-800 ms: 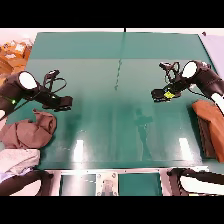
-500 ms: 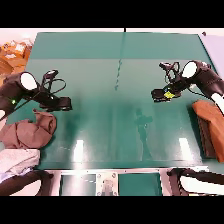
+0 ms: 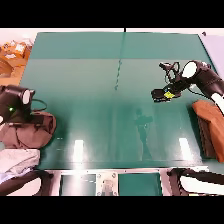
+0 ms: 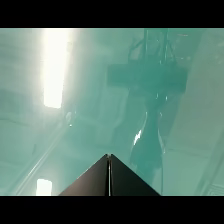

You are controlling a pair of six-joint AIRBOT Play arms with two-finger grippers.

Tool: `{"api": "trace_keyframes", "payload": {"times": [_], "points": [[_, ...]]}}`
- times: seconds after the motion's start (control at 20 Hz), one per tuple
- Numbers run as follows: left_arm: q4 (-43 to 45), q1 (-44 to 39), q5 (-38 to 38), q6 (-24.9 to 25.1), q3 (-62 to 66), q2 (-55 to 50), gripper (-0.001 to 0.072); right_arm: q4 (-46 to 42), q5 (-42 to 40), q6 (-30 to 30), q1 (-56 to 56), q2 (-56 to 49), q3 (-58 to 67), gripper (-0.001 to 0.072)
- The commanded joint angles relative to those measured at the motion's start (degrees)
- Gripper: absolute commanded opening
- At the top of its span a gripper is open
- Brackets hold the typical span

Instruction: Fold the shirts.

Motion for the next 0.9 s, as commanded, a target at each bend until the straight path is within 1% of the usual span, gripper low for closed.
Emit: {"api": "trace_keyframes", "payload": {"times": [0.0, 0.05, 0.1, 0.15, 0.2, 0.25, 0.4, 0.55, 0.6, 0.65, 0.75, 0.85], "points": [[1.57, 6.47, 3.54, -1.84, -4.96, 0.02, 0.0705, 0.00, 0.00, 0.00, 0.04, 0.02, 0.00, 0.0014], [0.42, 7.13, 4.31, -1.79, -5.16, 0.02, 0.0568, 0.00, 0.00, 0.00, 0.04, 0.02, 0.00, 0.0014], [-0.52, 7.37, 4.61, -1.14, -5.16, 0.02, 0.0216, 0.00, 0.00, 0.02, 0.04, 0.02, 0.00, 0.0014], [-1.60, 7.37, 4.74, 0.79, -5.14, 0.02, 0.0036, 0.00, 0.00, 0.00, 0.04, 0.02, 0.00, 0.0013], [-3.48, 7.37, 4.74, 2.99, -4.79, 0.02, 0.0027, 0.02, 0.00, 0.02, 0.04, 0.02, 0.00, 0.0013], [-4.83, 7.37, 4.68, 4.09, -3.87, 0.02, 0.0026, 0.02, -0.46, 0.00, 0.04, 0.02, 0.00, 0.0014], [-8.74, 6.21, 1.79, 5.99, 4.02, 0.07, 0.0025, 0.02, -0.90, 0.00, 0.04, 0.02, 0.00, 0.0014], [-13.64, -0.04, -3.80, 7.67, 17.38, 0.26, 0.0025, 0.52, -1.14, 0.02, 0.04, 0.02, 0.00, 0.0013], [-15.74, -3.48, -4.09, 7.93, 22.18, 0.31, 0.0025, 1.36, -1.33, 0.02, 0.04, 0.02, 0.00, 0.0014], [-17.42, -7.41, -3.39, 8.13, 26.67, 0.28, 0.0026, 2.29, -1.51, 0.02, 0.07, 0.00, -0.02, 0.0013], [-19.65, -14.86, 0.55, 8.04, 33.31, 0.22, 0.0025, 4.04, -1.53, 0.02, 0.04, -0.09, -0.02, 0.0013], [-23.19, -21.16, 4.87, 8.04, 36.26, 0.11, 0.0025, 4.39, -1.25, 0.07, 0.04, -0.17, 0.09, 0.0014]]}}
